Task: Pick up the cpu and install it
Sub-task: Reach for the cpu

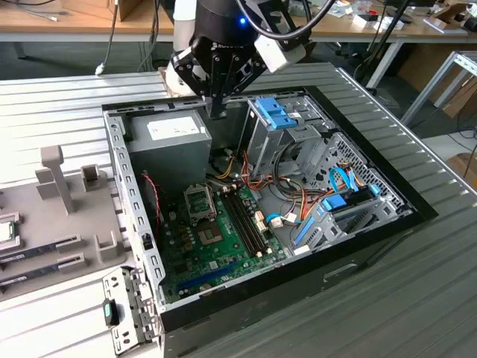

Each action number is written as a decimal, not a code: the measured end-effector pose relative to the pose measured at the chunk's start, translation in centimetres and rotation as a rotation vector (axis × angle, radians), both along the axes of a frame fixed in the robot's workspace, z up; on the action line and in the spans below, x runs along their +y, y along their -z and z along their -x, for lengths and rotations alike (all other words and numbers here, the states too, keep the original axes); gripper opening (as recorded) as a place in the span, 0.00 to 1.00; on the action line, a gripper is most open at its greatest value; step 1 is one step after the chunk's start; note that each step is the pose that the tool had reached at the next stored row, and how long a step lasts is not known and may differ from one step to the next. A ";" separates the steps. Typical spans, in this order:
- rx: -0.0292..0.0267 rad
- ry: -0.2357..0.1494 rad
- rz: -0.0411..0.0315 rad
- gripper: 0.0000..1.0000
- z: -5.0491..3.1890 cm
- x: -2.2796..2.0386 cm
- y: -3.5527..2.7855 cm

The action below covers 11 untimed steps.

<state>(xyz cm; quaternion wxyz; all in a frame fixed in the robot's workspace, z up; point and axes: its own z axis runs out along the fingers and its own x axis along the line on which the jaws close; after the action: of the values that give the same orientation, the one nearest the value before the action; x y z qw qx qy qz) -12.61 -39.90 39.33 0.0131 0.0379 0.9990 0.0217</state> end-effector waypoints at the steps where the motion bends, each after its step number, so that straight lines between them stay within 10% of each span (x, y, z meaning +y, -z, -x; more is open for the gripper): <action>1: 0.0000 0.000 0.0000 0.11 0.08 0.00 0.00; 11: 0.0000 0.000 0.0000 0.11 0.56 0.00 0.00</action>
<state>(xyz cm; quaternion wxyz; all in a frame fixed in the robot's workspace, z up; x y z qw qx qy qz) -13.17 -39.89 39.33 0.0131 0.0379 0.9990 0.0217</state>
